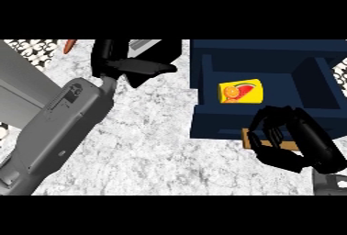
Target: Pick up the cup, place it into the drawer and close the drawer
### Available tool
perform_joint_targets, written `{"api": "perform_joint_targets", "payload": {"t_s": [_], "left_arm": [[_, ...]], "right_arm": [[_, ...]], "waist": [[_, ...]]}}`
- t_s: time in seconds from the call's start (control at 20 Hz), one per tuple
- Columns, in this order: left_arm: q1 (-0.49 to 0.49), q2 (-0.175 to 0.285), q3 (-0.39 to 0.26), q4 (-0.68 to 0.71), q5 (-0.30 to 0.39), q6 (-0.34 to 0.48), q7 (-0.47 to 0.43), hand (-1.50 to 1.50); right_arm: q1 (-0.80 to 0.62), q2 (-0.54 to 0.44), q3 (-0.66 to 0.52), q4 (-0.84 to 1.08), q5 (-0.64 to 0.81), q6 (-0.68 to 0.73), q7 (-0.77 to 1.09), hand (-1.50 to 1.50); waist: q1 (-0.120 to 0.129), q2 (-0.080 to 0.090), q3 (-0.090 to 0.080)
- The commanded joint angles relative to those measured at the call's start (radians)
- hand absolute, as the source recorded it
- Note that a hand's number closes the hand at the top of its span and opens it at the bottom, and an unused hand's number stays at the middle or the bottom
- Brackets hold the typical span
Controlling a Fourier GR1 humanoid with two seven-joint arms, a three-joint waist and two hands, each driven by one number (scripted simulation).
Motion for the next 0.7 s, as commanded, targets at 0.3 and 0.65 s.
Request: {"api": "perform_joint_targets", "payload": {"t_s": [0.3, 0.65], "left_arm": [[0.195, 0.16, 0.077, -0.195, 0.031, -0.078, 0.031, -1.5], [0.353, 0.209, 0.119, -0.287, 0.034, -0.153, -0.01, -1.5]], "right_arm": [[-0.102, -0.032, 0.168, 0.37, 0.395, -0.177, -0.135, 1.5], [-0.375, 0.057, 0.109, 0.834, 0.471, -0.323, -0.207, 1.5]], "waist": [[0.015, 0.007, 0.001], [0.021, 0.012, 0.002]]}}
